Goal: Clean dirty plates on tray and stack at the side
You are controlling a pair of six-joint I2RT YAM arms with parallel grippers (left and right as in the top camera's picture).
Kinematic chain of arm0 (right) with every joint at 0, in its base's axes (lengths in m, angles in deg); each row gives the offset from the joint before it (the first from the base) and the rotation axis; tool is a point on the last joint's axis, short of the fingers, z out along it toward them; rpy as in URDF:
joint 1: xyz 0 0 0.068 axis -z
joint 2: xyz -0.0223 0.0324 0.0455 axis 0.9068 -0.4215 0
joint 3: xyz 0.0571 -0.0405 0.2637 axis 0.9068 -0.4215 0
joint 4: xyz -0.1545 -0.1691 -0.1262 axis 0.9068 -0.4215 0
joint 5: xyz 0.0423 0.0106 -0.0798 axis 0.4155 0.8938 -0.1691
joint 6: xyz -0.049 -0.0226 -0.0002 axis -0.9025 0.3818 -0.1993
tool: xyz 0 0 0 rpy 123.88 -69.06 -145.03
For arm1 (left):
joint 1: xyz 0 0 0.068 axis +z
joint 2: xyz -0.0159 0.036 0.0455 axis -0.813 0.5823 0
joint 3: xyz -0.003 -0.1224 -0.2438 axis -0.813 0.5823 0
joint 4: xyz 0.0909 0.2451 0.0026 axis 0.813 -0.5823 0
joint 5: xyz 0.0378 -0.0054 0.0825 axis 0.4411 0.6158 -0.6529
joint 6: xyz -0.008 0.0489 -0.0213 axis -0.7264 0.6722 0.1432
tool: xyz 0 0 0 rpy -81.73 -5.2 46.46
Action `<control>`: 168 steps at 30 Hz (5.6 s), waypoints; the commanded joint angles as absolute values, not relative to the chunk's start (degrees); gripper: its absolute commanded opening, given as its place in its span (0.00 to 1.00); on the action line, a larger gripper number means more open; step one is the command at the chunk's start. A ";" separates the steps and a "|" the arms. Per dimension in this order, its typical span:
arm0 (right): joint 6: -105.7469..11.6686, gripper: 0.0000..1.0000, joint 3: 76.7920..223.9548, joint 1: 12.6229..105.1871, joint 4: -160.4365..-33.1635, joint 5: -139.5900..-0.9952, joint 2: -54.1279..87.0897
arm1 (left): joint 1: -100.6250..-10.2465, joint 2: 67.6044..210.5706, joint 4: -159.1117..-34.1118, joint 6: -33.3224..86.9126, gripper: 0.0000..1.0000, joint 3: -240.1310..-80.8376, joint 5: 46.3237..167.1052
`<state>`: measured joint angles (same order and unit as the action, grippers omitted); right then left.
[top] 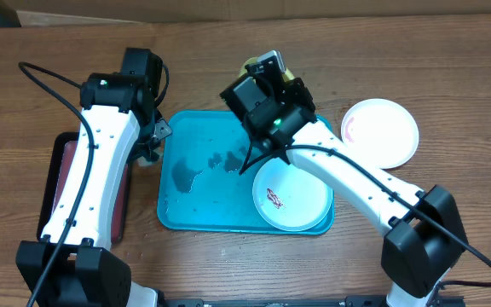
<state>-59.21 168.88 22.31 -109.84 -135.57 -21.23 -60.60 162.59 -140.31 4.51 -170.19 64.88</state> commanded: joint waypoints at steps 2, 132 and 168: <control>-72.42 0.04 171.00 17.15 -106.78 -154.82 -19.18 | -60.36 162.59 -139.72 6.92 0.04 -170.32 66.28; -74.62 0.41 142.97 43.44 -113.58 -73.10 -19.27 | -60.41 162.68 -133.74 13.15 0.04 -166.84 74.30; -21.44 0.04 142.32 25.10 -97.27 -80.29 -19.27 | -67.93 162.68 -132.05 16.80 0.04 -166.84 80.40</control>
<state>-29.55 142.76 26.98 -97.88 -73.10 -20.47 -66.11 162.59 -132.77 15.44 -167.19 79.79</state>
